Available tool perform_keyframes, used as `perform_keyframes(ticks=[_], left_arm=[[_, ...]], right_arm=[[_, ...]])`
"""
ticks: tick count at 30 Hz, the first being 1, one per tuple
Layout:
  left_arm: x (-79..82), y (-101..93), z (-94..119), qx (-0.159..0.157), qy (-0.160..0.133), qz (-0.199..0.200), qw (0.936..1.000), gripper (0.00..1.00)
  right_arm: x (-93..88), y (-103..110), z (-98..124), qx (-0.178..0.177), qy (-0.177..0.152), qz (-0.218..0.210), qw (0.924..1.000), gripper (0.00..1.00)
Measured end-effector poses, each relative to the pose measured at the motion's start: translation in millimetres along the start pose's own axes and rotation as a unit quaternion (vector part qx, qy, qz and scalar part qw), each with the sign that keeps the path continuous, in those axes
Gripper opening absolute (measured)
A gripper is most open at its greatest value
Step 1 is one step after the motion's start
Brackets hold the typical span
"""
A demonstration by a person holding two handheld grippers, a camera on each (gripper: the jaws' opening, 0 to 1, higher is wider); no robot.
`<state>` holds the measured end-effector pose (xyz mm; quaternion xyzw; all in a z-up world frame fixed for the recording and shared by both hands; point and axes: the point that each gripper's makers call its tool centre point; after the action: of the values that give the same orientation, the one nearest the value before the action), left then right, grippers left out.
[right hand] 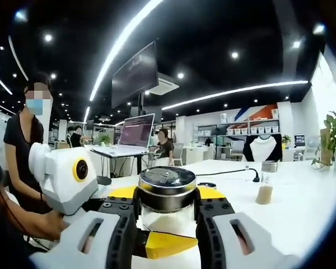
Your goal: Rotate the seasoning bottle until the label or dispensing opening points toward the visible target arrow and the bottle remains upright within the marked orientation range
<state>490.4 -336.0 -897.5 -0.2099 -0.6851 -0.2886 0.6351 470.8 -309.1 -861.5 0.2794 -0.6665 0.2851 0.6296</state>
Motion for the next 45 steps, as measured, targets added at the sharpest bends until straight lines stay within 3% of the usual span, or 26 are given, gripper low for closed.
perform_keyframes(ticks=[3, 4, 7, 10, 11, 19, 22, 28, 30, 32, 35, 41, 45], left_arm=[[-0.7, -2.4, 0, -0.017, -0.009, -0.002, 0.9998, 0.45], [5.6, -4.7, -1, -0.031, -0.034, 0.018, 0.9988, 0.45], [6.0, -6.3, -3, -0.047, -0.035, 0.044, 0.9973, 0.44], [4.5, -7.0, -5, -0.043, -0.038, 0.018, 0.9982, 0.45], [0.3, -4.7, -5, -0.035, -0.027, 0.011, 0.9989, 0.46], [-6.0, 4.0, -6, -0.02, -0.014, 0.008, 0.9997, 0.64], [-10.2, 12.0, -6, -0.003, -0.001, -0.004, 1.0, 0.76], [-14.1, 20.8, -6, 0.003, 0.009, 0.018, 0.9998, 0.93], [-22.1, 17.0, -4, -0.012, 0.031, 0.042, 0.9986, 0.9], [-17.9, 21.9, -5, -0.007, 0.014, 0.064, 0.9978, 1.0], [-16.8, 25.6, -4, 0.002, 0.022, 0.04, 0.999, 1.0], [-10.1, 27.1, -1, 0.004, 0.011, 0.045, 0.9989, 1.0], [-14.7, 29.4, 0, 0.006, 0.02, 0.035, 0.9992, 0.96]], right_arm=[[-1.8, -3, 1, -0.002, 0.028, -0.001, 0.9996, 0.37], [0.4, -4, 2, 0.003, 0.022, 0.003, 0.9998, 0.36], [2.5, -10, 3, 0.003, 0.018, -0.007, 0.9998, 0.36], [1.4, -15, 1, 0.002, 0.021, -0.008, 0.9997, 0.36], [1.1, -18, 0, -0.004, 0.021, -0.003, 0.9998, 0.36], [-3.8, -44, -5, -0.024, 0.024, -0.008, 0.9994, 0.36], [-4.1, -63, -11, -0.029, 0.019, -0.033, 0.9988, 0.36], [-6.8, -88, -20, -0.045, 0.028, -0.024, 0.9983, 0.36], [-8.1, -95, -23, -0.046, 0.029, -0.019, 0.9983, 0.36], [-11.3, -104, -27, -0.051, 0.034, -0.016, 0.998, 0.36], [-18.3, -114, -34, -0.054, 0.042, -0.011, 0.9976, 0.36], [-26.9, -128, -45, -0.061, 0.053, 0.006, 0.9967, 0.36], [-28.5, -135, -50, -0.064, 0.051, 0.004, 0.9967, 0.36]])
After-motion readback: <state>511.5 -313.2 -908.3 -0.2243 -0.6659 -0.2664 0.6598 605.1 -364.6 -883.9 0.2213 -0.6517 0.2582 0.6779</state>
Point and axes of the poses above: the point that each gripper's makers call its tool centre point, and the gripper's own axes: z roughly backward along the fingers, y roughly to its left, x roughly out of its top, and after that the axes turned 3 degrees about -x, right-handed
